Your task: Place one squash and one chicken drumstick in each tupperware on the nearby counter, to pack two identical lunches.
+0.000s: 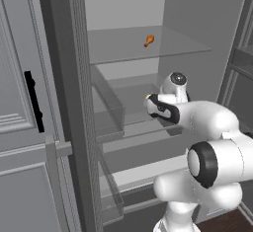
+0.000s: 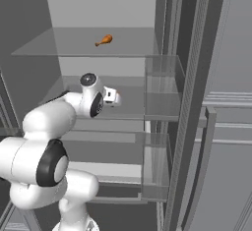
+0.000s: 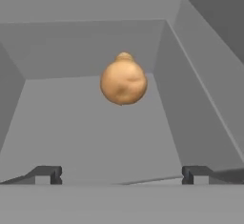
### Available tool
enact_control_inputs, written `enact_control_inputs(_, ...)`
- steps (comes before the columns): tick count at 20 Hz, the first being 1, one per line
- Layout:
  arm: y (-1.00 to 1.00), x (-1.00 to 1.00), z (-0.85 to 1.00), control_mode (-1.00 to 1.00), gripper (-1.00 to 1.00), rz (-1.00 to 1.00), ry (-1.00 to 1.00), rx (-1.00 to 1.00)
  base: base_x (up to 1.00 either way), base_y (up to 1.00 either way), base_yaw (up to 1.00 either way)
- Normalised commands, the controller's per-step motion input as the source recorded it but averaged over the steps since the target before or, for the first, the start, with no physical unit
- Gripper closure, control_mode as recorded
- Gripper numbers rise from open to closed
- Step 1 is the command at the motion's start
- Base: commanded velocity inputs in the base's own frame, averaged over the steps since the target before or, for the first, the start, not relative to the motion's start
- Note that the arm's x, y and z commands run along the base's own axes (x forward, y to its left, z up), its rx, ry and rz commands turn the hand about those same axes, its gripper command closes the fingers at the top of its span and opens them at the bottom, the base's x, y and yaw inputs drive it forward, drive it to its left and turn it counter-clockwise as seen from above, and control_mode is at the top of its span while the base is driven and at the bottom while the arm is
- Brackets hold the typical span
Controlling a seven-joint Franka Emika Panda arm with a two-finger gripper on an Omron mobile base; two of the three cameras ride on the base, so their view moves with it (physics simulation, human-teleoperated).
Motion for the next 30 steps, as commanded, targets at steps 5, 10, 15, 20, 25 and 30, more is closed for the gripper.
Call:
enact_control_inputs(5, 0.0, 0.61, -0.17, -1.0, -1.0, 0.0, 0.01, 0.0, 0.0, 0.0, 0.0)
enact_control_inputs(10, -0.01, 0.6, -0.21, -1.0, -1.0, 0.0, 0.02, 0.0, 0.0, 0.0, 0.0)
enact_control_inputs(15, -0.04, 0.58, -0.27, -1.0, -1.0, 0.0, 0.03, 0.0, 0.0, 0.0, 0.0)
enact_control_inputs(20, -0.03, 0.51, -0.35, -1.0, -1.0, 0.0, 0.06, 0.0, 0.0, 0.0, 0.0)
enact_control_inputs(25, 0.0, 0.4, -0.43, -1.0, 1.0, 0.0, 0.1, 0.0, 0.0, 0.0, 0.0)
enact_control_inputs(30, 0.0, -0.11, -0.43, -1.0, 1.0, -0.01, 0.14, 0.0, 0.0, 0.0, 0.0)
